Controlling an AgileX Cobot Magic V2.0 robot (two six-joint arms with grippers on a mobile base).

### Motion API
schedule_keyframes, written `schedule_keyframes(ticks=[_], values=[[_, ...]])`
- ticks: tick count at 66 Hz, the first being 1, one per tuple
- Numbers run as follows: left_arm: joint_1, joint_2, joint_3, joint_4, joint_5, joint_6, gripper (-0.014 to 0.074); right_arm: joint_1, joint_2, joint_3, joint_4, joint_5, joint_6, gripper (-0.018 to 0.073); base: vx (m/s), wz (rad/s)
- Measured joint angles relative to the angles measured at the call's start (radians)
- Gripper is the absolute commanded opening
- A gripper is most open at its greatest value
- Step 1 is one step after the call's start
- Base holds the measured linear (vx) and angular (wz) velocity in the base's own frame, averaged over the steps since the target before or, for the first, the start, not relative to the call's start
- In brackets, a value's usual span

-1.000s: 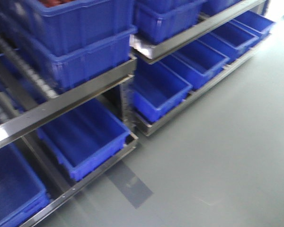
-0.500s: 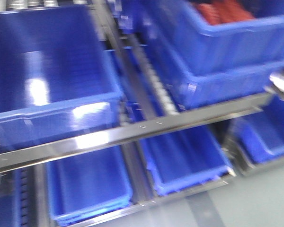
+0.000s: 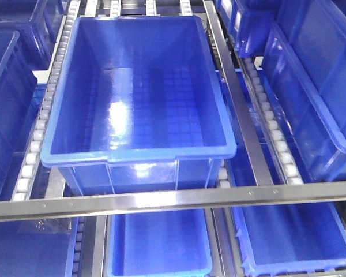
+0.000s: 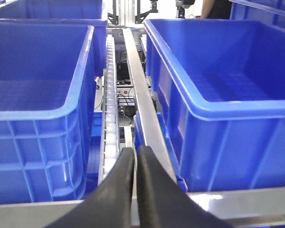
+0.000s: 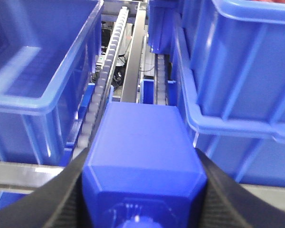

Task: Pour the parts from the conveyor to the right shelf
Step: 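Turn and approach the empty blue bin on the shelf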

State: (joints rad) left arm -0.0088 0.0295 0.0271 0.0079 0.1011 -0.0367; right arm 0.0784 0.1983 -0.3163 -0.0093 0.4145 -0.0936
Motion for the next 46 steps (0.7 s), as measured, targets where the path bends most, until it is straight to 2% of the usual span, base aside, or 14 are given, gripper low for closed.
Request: schedule_keyframes(ticks=[46], values=[[0.0, 0.0, 0.0, 0.0, 0.0, 0.0, -0.0006, 0.0, 0.0, 0.0, 0.0, 0.0, 0.0, -0.0005, 0.15, 0.03]])
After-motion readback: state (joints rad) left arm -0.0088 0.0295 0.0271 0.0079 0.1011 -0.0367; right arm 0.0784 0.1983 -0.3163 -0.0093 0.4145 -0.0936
